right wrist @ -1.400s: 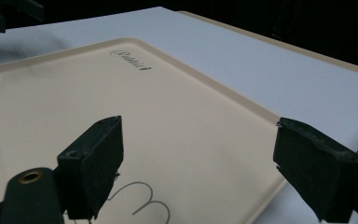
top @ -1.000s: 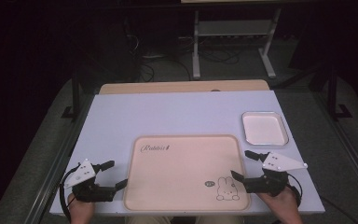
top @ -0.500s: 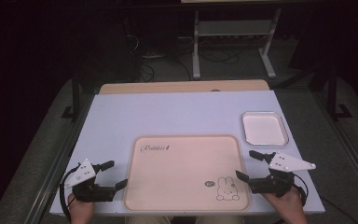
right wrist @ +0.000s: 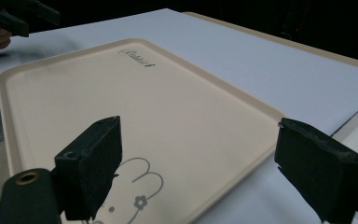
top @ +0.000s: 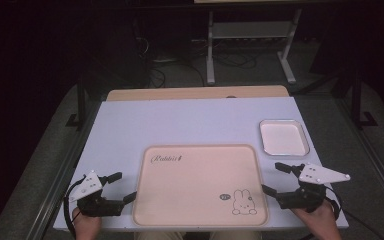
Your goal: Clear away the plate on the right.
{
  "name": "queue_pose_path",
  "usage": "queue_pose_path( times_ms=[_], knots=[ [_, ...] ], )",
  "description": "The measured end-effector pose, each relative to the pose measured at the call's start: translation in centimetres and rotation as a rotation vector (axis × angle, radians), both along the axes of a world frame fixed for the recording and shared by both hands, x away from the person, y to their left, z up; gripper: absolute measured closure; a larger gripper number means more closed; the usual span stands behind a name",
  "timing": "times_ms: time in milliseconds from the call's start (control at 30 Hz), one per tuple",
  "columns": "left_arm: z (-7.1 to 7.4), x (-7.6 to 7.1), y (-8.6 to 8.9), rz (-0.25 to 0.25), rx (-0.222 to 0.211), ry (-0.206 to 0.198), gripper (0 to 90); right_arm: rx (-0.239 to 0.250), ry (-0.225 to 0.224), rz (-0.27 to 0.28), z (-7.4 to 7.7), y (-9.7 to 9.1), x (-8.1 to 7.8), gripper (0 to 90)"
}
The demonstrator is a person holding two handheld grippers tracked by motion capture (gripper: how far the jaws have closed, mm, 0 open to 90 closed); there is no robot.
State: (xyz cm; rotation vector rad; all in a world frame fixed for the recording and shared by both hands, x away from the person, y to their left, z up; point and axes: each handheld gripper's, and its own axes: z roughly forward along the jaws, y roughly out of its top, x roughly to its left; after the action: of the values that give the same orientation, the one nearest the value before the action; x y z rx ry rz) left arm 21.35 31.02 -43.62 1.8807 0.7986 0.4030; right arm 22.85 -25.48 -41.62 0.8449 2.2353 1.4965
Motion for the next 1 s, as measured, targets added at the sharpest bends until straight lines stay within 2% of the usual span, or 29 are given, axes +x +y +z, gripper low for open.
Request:
queue_pose_path(
  times_ms=[300,500,1000],
  knots=[
    [-0.1,0.0,0.0,0.005,0.0,0.0,14.0,-0.005,0.023,-0.004,-0.2,-2.3,-0.5,14.2],
    [-0.1,0.1,0.1,0.007,0.002,0.001,14.0,-0.006,0.028,-0.028,-0.3,-4.2,-0.8,14.2],
    [-0.2,0.1,0.2,0.008,0.004,0.001,14.0,-0.02,0.04,-0.055,0.0,-7.0,-1.1,14.2]
  ],
)
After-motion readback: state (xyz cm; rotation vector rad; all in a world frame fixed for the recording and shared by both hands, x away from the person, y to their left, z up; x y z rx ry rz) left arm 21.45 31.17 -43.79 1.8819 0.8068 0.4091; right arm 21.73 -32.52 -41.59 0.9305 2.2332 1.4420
